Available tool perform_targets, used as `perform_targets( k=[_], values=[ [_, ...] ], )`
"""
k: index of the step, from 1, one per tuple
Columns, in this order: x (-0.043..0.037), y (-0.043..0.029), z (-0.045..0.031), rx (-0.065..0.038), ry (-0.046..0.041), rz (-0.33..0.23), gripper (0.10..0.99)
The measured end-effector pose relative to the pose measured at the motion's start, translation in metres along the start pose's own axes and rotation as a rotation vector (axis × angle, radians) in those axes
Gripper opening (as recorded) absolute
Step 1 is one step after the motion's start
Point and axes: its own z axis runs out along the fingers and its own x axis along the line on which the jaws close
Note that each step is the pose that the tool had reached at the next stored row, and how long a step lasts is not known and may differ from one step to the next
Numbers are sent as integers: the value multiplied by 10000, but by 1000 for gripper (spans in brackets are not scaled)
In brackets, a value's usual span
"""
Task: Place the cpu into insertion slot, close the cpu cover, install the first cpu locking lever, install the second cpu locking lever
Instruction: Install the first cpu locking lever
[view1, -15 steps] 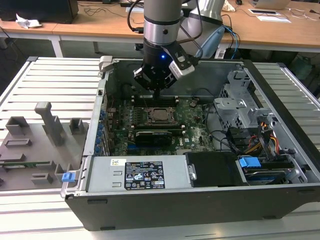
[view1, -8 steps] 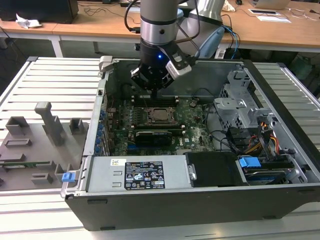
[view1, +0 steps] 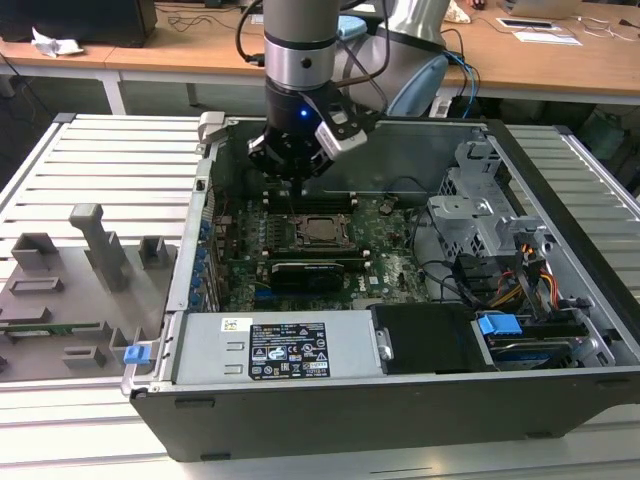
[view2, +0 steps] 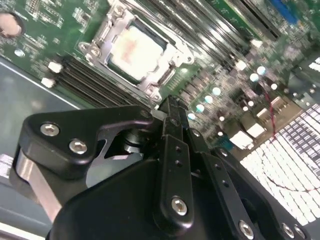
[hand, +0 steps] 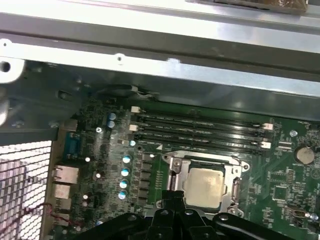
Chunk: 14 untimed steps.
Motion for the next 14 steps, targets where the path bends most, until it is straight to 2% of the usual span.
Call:
perform_targets(
  k=[3,10,14],
  values=[
    [94,11,2,0,0,1,106],
    [234,42,14,0,-1,1,106],
    [256,88,31,0,0,1,106]
  ],
)
